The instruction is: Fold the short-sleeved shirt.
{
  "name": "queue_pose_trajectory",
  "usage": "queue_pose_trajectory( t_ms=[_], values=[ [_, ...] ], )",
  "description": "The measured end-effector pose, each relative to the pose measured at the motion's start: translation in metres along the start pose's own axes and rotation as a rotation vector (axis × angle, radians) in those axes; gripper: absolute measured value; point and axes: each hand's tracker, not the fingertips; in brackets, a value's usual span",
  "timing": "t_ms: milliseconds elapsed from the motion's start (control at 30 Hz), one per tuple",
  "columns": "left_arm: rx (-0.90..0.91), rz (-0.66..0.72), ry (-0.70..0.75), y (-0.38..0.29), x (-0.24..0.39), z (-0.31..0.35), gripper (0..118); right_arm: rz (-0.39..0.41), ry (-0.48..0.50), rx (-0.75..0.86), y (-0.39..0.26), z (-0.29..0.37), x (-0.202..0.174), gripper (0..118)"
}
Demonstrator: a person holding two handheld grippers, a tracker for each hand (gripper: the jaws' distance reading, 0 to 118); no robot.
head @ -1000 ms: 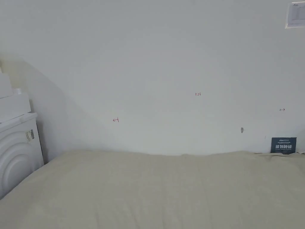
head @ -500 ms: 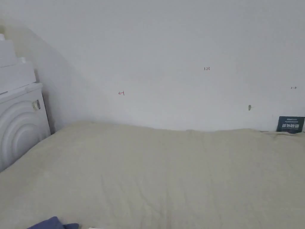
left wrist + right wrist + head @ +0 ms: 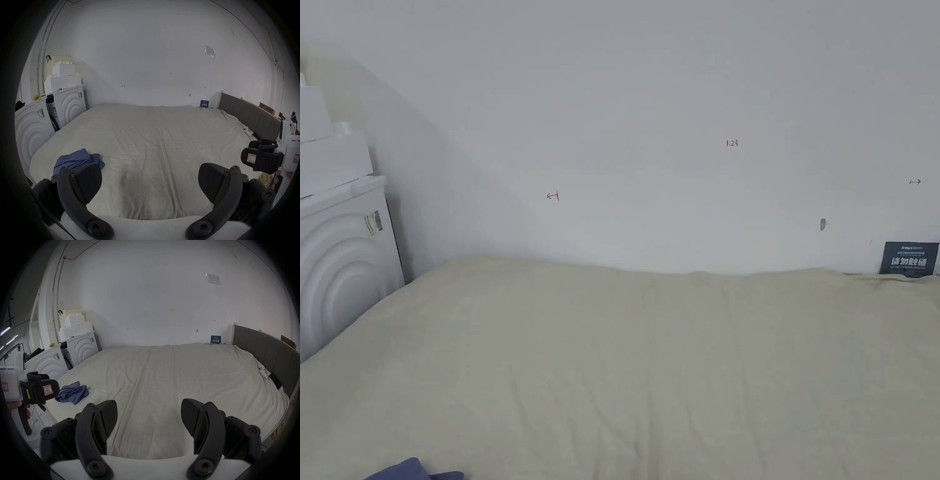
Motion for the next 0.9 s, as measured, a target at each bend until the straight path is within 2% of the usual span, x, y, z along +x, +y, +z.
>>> queue_pose_trajectory(
  t_ms=[400,900],
  values=[
    [-0.022,-0.006,0.009,-0.003,0.0018,-0.0053,118,-0.044,0.023,0.007,-0.0057,-0.002,0.0049,84],
    [-0.03,-0.005,0.011,-0.003,-0.0015,-0.0056,118,-0.026,0.017,-0.012,-0.0044,-0.0046,0.001,84]
  ],
)
